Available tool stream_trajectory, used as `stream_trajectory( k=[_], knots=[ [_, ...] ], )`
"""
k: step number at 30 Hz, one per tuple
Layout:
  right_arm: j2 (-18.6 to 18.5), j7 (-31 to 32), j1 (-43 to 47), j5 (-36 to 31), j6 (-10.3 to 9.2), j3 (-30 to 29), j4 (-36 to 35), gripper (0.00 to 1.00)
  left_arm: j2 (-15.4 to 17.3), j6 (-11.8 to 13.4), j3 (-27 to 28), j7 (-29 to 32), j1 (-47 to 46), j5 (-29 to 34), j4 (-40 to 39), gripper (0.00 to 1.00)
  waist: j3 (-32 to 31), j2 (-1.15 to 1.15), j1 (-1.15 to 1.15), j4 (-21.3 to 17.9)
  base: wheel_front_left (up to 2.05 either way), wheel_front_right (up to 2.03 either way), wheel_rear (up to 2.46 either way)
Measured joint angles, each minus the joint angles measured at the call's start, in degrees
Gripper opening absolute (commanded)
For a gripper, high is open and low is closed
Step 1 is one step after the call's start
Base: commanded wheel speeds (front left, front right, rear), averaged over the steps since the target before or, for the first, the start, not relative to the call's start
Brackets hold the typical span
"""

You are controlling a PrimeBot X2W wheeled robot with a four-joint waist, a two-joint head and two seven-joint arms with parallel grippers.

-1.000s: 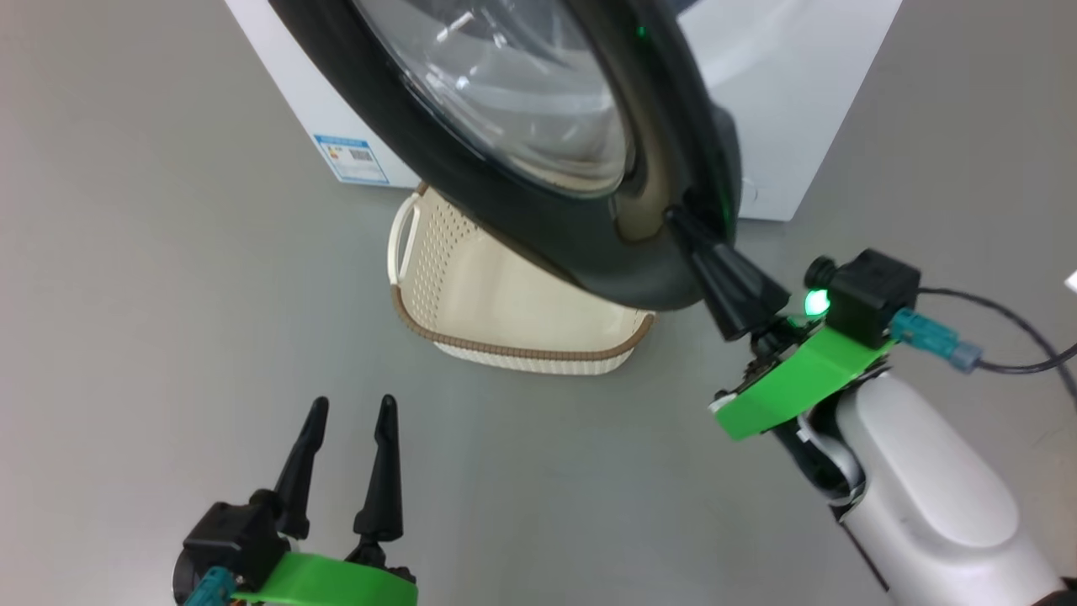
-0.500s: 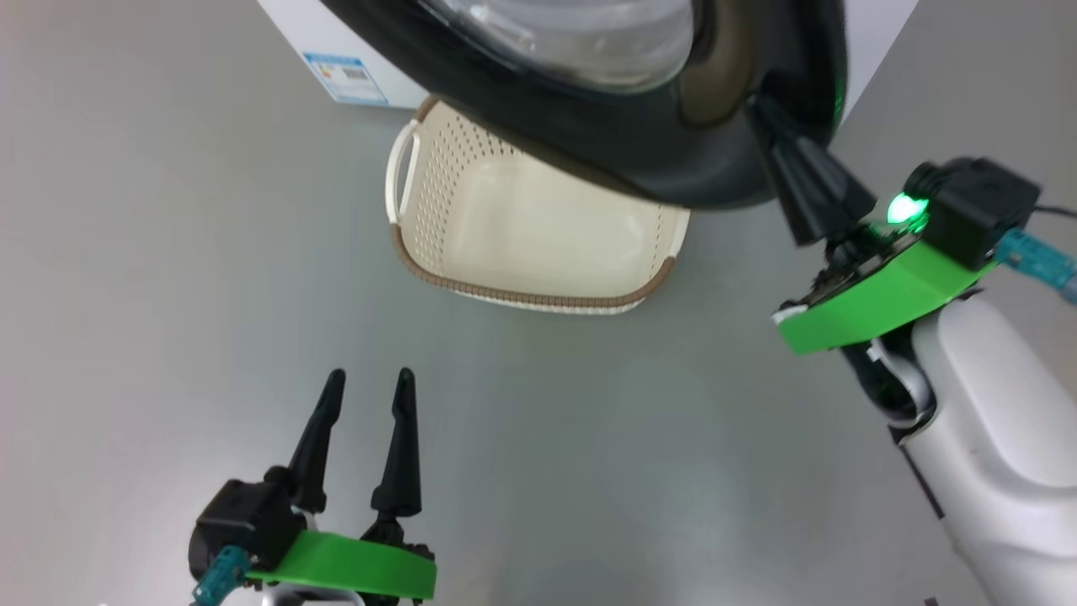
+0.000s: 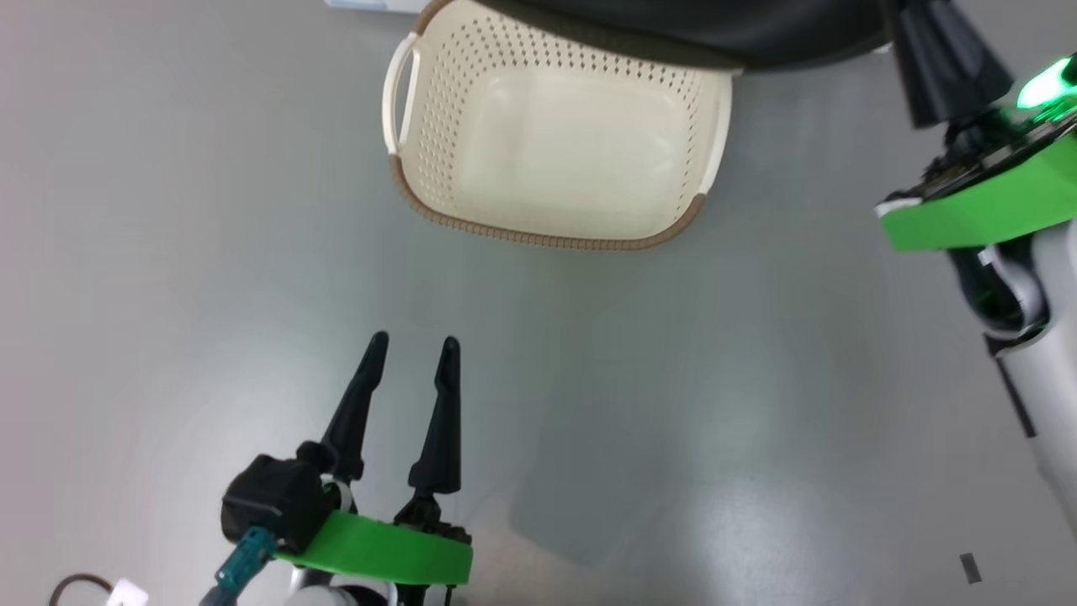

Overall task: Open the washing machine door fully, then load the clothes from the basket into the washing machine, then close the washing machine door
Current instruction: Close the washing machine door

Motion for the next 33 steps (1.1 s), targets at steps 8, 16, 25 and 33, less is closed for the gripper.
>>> stream_trajectory(
  k=[8, 16, 25, 33],
  knots=[
    [-2.63, 0.0, -3.77, -0.02, 0.0, -1.22, -0.05, 0.0, -0.07, 1.41, -2.03, 0.0, -1.08, -0.25, -1.34, 1.0, 2.52, 0.0, 0.0, 2.64, 0.0, 0.0, 0.0],
    [-5.45, -0.01, -7.22, -0.09, 0.0, -1.1, 0.2, 0.0, -0.09, 2.49, -4.1, -0.01, -1.11, -2.02, -3.41, 1.0, 4.18, 0.0, 0.0, 5.26, 0.0, 0.0, 0.0],
    [-8.7, -0.01, -11.83, -0.09, 0.0, -0.85, 1.37, 0.0, -0.1, 3.01, -5.28, -0.01, -1.08, -2.33, -4.37, 1.0, 5.51, 0.0, 0.0, 6.36, 0.0, 0.0, 0.0],
    [-11.36, -0.01, -14.84, -0.08, 0.0, -1.31, 2.52, 0.0, -0.11, 3.42, -6.69, -0.01, -1.02, -2.78, -4.88, 1.0, 6.01, 0.0, 0.0, 7.33, 0.0, 0.0, 0.0]
  ],
)
